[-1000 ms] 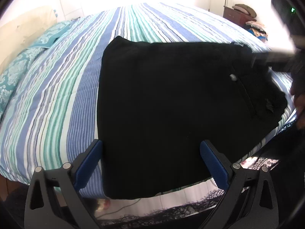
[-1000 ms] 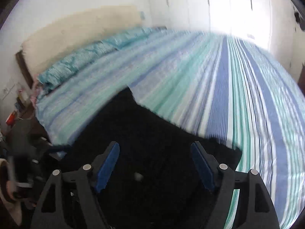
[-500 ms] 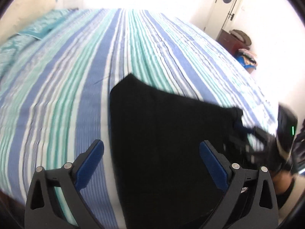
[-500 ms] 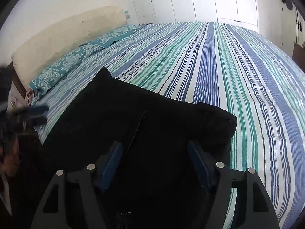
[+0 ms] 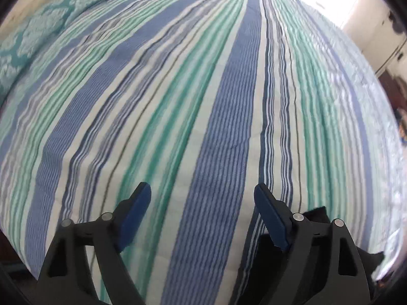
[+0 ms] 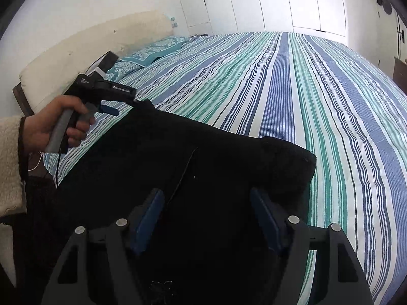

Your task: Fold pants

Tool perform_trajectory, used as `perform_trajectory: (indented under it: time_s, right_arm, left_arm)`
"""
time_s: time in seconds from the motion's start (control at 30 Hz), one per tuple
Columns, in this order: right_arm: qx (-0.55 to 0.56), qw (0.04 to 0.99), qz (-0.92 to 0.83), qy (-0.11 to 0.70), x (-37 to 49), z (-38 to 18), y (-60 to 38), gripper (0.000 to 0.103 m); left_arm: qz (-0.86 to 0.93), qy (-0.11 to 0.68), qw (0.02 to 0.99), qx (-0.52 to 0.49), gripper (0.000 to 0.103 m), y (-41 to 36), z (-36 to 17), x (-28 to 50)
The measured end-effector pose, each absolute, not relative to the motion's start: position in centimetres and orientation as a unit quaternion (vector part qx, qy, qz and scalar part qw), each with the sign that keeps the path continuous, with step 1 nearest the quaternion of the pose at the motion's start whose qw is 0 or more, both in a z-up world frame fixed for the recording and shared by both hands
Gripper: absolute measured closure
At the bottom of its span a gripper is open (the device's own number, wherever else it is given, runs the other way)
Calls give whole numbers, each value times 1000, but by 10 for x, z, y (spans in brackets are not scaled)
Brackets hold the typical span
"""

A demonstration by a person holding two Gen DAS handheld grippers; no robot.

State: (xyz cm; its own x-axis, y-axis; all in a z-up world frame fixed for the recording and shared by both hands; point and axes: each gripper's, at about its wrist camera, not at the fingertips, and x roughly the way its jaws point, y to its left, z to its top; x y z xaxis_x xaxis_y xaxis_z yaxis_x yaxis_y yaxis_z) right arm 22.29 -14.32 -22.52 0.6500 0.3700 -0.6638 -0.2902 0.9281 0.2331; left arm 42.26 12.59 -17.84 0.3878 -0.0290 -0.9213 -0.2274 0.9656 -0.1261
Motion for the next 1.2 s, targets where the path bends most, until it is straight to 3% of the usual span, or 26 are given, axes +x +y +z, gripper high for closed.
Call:
perform_trajectory:
  time_s: [0.17,0.33,0.5,0.63,0.77,0.83,0.97,1.2]
  right_arm:
    - [49,907,181,378,222,-221,-140,29]
    - [43,915,178,360,206,-181,-138,28]
    - [37,897,227,376,156,-152,-131,22]
    - [27,866,227,445,132,-192,-129,20]
    - [47,835,138,531,137,-228,-156,21]
    - [70,856,131,496,128,-212,-172,21]
    - [89,892,110,429,112,-186,-187,3]
    - [87,896,107,422,114,-187,-180,3]
  left_arm:
    - [-5,528,845,-85,12,108,-149,347]
    - [-95,512,852,-54,9,59,-132,267]
    - [-147,498,855,-1,4,-2,-142,216]
    - [-118,499,852,111,4,-27,-171,208]
    - [-118,500,855,72,4,-17,-141,199]
    - [-101,482,868,59,4,-7,-126,197]
    - [-40,477,877,41,4,24,-123,200]
    - [3,466,883,58,4,31,-119,190]
